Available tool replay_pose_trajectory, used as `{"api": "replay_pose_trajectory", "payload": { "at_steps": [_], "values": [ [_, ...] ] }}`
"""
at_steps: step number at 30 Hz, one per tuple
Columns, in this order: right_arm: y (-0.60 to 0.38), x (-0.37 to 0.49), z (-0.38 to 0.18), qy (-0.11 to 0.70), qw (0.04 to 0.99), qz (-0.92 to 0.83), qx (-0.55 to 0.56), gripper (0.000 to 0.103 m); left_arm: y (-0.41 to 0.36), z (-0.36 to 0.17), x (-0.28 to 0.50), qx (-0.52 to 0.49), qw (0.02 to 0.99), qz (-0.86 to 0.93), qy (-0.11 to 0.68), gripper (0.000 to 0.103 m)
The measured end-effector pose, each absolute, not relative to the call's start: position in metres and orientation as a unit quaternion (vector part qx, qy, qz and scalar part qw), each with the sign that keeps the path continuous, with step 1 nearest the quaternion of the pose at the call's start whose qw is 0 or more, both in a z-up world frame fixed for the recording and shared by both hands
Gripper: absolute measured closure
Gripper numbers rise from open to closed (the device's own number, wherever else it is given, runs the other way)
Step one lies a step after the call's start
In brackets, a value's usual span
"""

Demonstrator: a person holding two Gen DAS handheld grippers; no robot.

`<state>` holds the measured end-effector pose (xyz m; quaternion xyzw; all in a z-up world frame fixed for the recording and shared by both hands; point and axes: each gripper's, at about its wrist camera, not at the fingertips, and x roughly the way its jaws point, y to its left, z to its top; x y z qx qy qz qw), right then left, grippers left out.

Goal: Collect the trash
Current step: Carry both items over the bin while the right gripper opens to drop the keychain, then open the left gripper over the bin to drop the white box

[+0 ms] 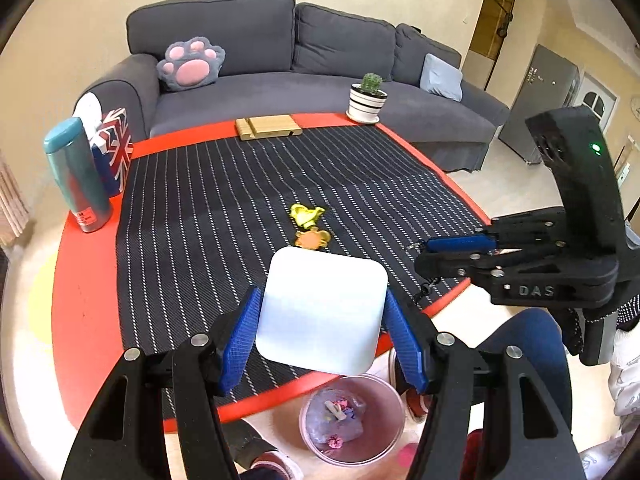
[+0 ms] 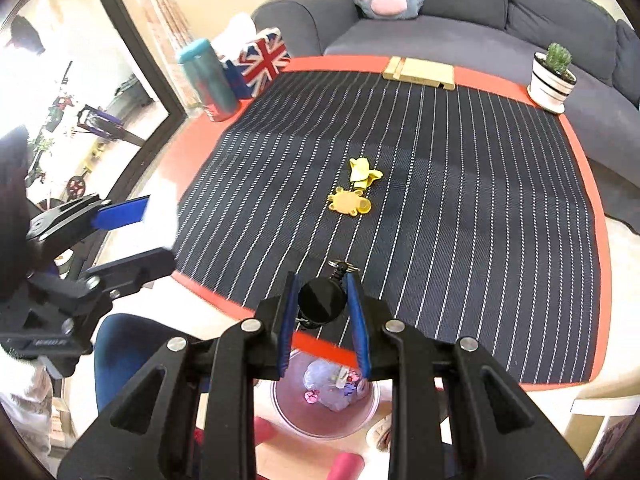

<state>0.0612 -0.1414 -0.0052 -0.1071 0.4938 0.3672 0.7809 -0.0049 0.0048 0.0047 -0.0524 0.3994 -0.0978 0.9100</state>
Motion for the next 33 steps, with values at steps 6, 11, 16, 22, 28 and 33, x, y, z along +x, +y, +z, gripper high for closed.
{"api": "replay_pose_trajectory", "payload": {
  "at_steps": [6, 11, 16, 22, 28, 33],
  "values": [
    [-0.164, 0.033, 0.005, 0.476, 0.783, 0.386, -0.109, 0.078, -0.011, 0.008, -0.023, -0.052, 0.911, -0.104, 0.395, 0.043],
    [-0.180, 0.011, 0.007, 0.470, 0.780, 0.399, -0.112, 0.078, -0.021, 0.006, -0.037, -0.053, 0.911, -0.109, 0.394, 0.043],
    [-0.190, -0.010, 0.003, 0.471, 0.772, 0.413, -0.108, 0.078, -0.030, 0.007, -0.051, -0.054, 0.911, -0.119, 0.390, 0.043],
    [-0.193, -0.024, -0.006, 0.481, 0.761, 0.422, -0.108, 0.078, -0.033, 0.007, -0.063, -0.060, 0.912, -0.126, 0.385, 0.043],
    [-0.188, -0.030, -0.016, 0.492, 0.744, 0.439, -0.107, 0.078, -0.030, 0.005, -0.068, -0.064, 0.912, -0.126, 0.386, 0.043],
    [-0.187, -0.030, -0.016, 0.485, 0.747, 0.443, -0.102, 0.030, -0.029, 0.005, -0.070, -0.063, 0.911, -0.126, 0.388, 0.043]
  ]
}}
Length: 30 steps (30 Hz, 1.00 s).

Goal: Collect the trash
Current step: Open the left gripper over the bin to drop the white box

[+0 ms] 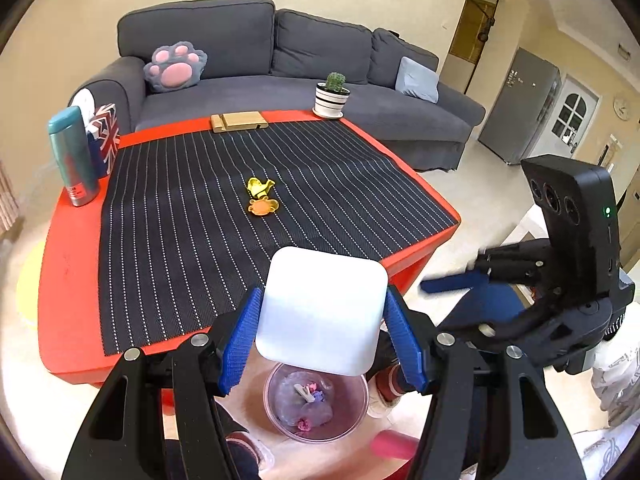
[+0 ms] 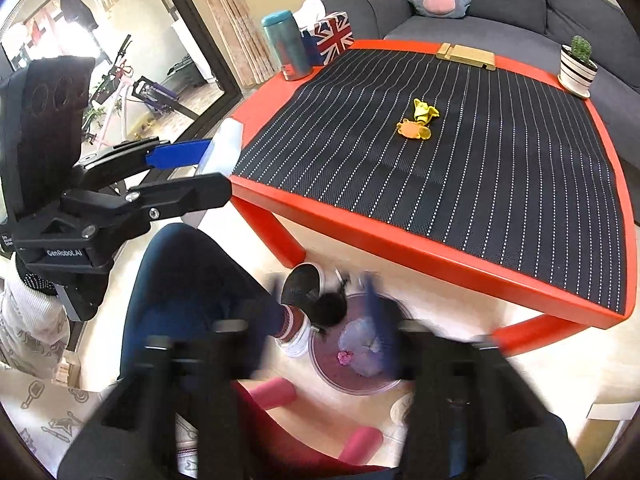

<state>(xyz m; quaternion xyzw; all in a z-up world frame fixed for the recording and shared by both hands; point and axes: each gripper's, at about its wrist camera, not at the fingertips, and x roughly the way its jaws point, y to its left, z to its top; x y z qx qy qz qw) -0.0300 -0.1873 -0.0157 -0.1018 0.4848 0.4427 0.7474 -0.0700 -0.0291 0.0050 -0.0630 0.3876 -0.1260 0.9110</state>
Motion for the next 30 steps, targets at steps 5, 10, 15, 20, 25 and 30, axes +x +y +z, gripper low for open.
{"api": "replay_pose_trajectory", "payload": {
  "at_steps": [5, 10, 15, 20, 25, 30],
  "values": [
    [-0.191, -0.025, -0.014, 0.484, 0.756, 0.430, -0.098, 0.021, -0.031, 0.003, -0.072, -0.059, 0.910, -0.130, 0.390, 0.043],
    [-0.199, -0.022, -0.014, 0.483, 0.764, 0.418, -0.093, 0.019, -0.036, 0.001, -0.074, -0.056, 0.907, -0.136, 0.394, 0.043],
    [-0.208, -0.020, -0.012, 0.479, 0.773, 0.407, -0.086, 0.019, -0.043, -0.001, -0.077, -0.049, 0.904, -0.146, 0.398, 0.043],
    [-0.217, -0.019, -0.006, 0.471, 0.782, 0.401, -0.078, 0.019, -0.051, -0.002, -0.080, -0.043, 0.902, -0.152, 0.401, 0.043],
    [-0.225, -0.018, 0.001, 0.464, 0.789, 0.396, -0.072, 0.019, -0.058, 0.003, -0.082, -0.040, 0.903, -0.161, 0.397, 0.043],
    [-0.228, -0.017, 0.002, 0.462, 0.792, 0.394, -0.071, 0.018, -0.059, 0.009, -0.083, -0.046, 0.911, -0.162, 0.376, 0.013]
  ]
}}
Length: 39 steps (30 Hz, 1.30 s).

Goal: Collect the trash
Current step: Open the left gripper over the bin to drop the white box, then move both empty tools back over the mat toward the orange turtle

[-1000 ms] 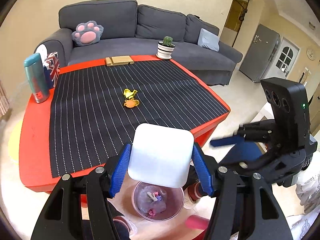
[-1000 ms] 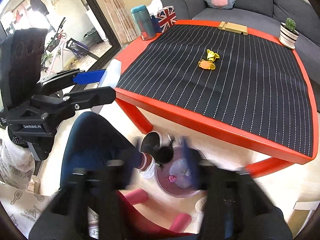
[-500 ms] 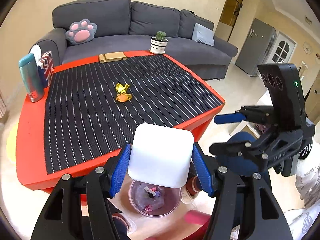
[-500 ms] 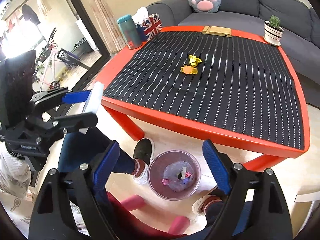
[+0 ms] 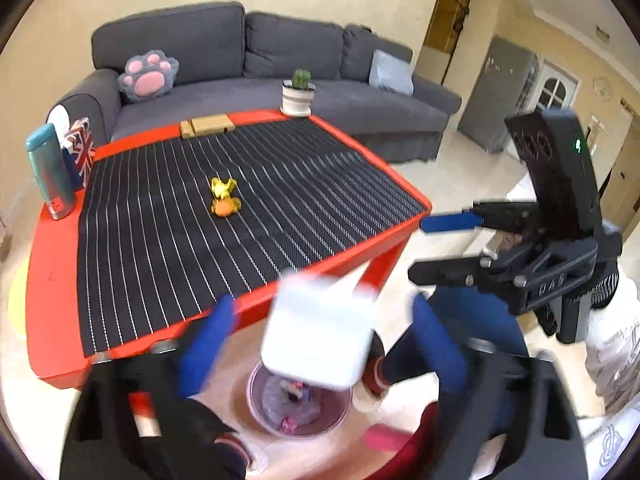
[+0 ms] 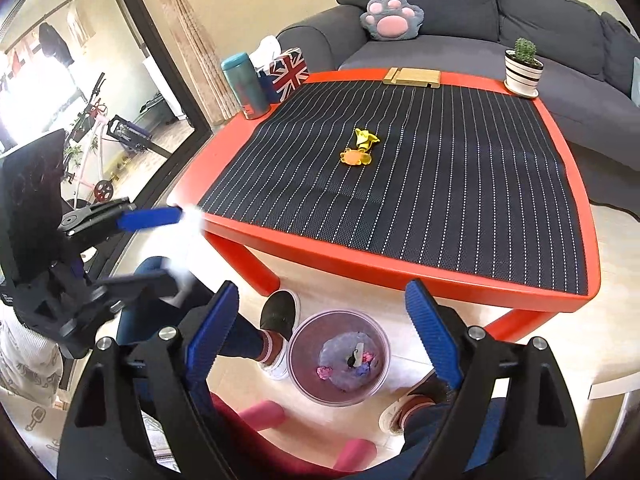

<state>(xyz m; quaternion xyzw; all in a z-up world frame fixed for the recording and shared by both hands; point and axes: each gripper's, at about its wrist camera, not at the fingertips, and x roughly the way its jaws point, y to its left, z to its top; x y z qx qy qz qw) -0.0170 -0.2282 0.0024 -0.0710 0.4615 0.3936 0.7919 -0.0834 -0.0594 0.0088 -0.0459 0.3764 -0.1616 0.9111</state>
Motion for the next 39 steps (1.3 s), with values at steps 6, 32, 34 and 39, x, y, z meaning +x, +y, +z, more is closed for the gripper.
{"api": "replay_pose_trajectory", "payload": {
  "at_steps": [6, 32, 34, 39],
  "values": [
    [-0.228, -0.019, 0.001, 0.462, 0.791, 0.396, -0.069, 0.012, -0.054, 0.006, -0.080, -0.056, 0.911, -0.146, 0.382, 0.008],
    [-0.221, 0.000, 0.014, 0.453, 0.802, 0.383, -0.065, 0.008, -0.033, 0.012, -0.067, -0.075, 0.915, -0.114, 0.381, 0.007],
    [-0.220, 0.007, 0.016, 0.452, 0.805, 0.379, -0.063, 0.008, -0.029, 0.015, -0.062, -0.077, 0.915, -0.108, 0.381, 0.007],
    [-0.215, 0.025, 0.019, 0.452, 0.808, 0.372, -0.069, 0.008, -0.019, 0.021, -0.044, -0.075, 0.917, -0.099, 0.380, 0.007]
  ]
}}
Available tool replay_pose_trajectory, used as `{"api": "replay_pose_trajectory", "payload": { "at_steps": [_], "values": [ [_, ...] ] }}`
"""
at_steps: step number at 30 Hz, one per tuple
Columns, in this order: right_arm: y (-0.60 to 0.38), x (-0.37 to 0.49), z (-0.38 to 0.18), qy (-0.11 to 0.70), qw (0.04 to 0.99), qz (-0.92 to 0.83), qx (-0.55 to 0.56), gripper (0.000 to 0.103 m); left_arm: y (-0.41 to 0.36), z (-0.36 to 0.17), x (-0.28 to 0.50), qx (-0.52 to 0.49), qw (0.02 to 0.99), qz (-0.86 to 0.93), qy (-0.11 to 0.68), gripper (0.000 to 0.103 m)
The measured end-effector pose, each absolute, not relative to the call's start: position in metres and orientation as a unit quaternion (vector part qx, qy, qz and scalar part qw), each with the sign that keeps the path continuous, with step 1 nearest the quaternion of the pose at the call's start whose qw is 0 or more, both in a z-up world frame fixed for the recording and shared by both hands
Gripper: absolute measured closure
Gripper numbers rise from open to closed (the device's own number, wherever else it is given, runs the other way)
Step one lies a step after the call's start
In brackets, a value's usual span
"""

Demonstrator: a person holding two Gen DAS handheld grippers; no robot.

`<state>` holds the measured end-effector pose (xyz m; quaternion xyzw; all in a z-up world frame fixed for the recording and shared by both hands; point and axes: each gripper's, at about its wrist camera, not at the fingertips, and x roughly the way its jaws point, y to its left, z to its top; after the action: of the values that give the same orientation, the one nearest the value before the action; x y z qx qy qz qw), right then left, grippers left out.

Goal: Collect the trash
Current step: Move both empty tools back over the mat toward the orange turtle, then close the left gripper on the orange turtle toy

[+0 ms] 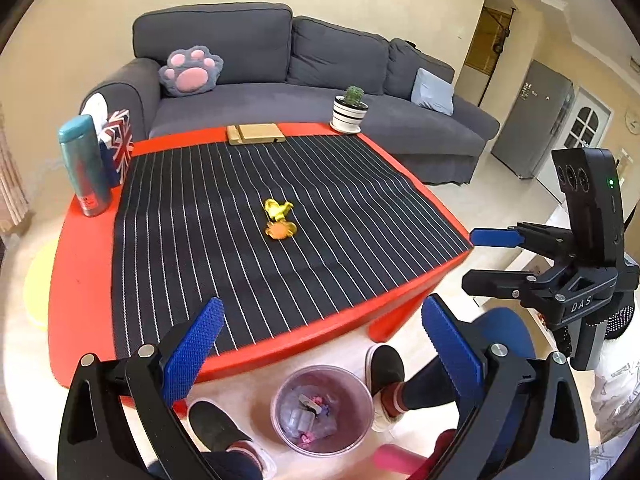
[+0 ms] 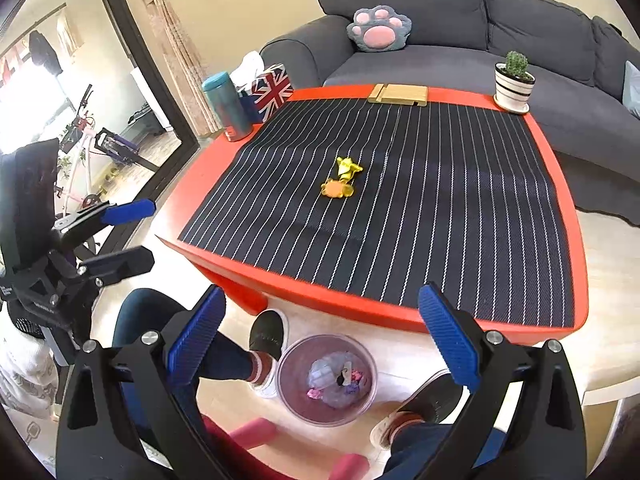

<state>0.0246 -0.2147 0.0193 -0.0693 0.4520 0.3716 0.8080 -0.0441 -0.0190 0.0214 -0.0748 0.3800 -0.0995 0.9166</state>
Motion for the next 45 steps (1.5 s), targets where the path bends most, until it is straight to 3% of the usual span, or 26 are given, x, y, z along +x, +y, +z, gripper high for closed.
{"api": "replay_pose_trajectory", "payload": {
  "at_steps": [20, 41, 45],
  "values": [
    [-0.214, 0.079, 0.006, 0.471, 0.810, 0.344, -0.068, 0.008, -0.012, 0.011, 0.067, -0.060, 0.900, -0.064, 0.428, 0.007],
    [-0.231, 0.097, -0.011, 0.484, 0.806, 0.338, -0.046, 0.008, -0.016, -0.077, 0.171, -0.119, 0.829, 0.047, 0.544, 0.008],
    [-0.235, 0.099, -0.014, 0.486, 0.806, 0.337, -0.041, 0.008, -0.013, -0.087, 0.175, -0.127, 0.823, 0.060, 0.551, 0.016]
  ]
}}
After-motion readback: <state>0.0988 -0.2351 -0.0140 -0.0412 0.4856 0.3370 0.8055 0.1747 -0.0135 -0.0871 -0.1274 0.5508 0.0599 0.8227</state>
